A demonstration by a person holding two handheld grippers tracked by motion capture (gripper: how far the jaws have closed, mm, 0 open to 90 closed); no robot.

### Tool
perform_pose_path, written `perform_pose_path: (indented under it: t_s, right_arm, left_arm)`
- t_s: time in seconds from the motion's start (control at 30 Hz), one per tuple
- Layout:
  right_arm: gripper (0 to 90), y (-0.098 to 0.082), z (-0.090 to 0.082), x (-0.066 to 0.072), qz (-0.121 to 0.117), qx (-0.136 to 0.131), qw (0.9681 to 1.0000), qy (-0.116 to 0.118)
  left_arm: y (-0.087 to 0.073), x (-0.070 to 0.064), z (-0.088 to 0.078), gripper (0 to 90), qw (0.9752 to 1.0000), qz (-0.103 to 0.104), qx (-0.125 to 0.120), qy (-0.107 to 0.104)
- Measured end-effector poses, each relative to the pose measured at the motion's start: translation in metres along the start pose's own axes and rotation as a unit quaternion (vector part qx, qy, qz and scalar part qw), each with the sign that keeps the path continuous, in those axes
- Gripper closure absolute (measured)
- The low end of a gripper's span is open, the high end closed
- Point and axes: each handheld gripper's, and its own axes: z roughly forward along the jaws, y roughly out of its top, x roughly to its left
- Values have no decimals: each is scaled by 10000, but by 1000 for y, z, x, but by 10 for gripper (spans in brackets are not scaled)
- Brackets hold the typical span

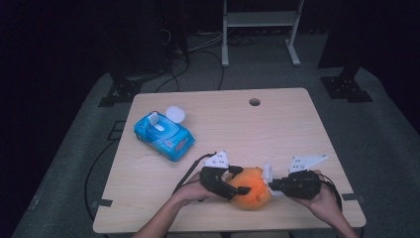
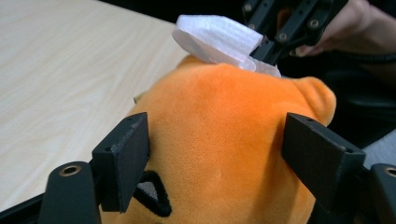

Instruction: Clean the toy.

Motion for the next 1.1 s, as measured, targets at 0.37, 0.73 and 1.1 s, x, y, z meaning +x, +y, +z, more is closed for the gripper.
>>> perform_pose_path:
  t_s: [0.37, 0.73, 1.1]
  right_arm:
    - [837, 1, -4, -8, 156, -314, 9994, 17]
    - [841, 40, 32, -33, 342, -822, 9960, -100]
    - [836, 9, 13, -61, 592, -514, 9935, -819]
  left_arm:
    - [16, -17, -9, 637, 9974, 441, 95, 555]
    - [23, 3, -34, 620, 9836, 697, 304, 1638]
    - [0, -5, -24, 531, 9912, 264, 1, 1294]
